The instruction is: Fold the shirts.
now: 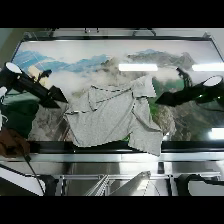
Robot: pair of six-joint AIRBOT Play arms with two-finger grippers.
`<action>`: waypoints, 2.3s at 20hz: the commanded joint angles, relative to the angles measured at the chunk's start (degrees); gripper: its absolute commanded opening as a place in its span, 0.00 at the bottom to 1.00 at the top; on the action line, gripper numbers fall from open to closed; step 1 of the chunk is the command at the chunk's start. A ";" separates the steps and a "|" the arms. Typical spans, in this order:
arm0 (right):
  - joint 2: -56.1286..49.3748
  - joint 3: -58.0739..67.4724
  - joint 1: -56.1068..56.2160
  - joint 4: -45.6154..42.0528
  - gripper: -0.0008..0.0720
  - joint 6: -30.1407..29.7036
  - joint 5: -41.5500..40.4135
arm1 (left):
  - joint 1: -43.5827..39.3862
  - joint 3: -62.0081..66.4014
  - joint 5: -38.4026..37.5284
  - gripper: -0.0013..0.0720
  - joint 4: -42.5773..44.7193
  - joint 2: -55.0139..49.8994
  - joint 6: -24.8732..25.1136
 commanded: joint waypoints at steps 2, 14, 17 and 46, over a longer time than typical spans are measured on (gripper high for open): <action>0.00 -8.92 4.44 -1.36 0.67 -1.77 -1.88 | 0.39 -24.26 7.43 0.99 0.48 8.20 3.34; -0.04 -8.92 11.04 -0.96 0.66 -2.14 -4.20 | -7.10 -35.52 17.66 0.22 -4.39 8.74 8.11; -0.04 -8.92 11.08 -0.13 0.33 -2.16 -3.98 | -6.60 -35.41 16.98 0.05 -4.48 8.76 8.87; 49.33 11.10 -15.76 33.94 0.04 -13.16 -3.41 | 11.08 -3.28 -5.66 0.06 -43.67 45.46 7.67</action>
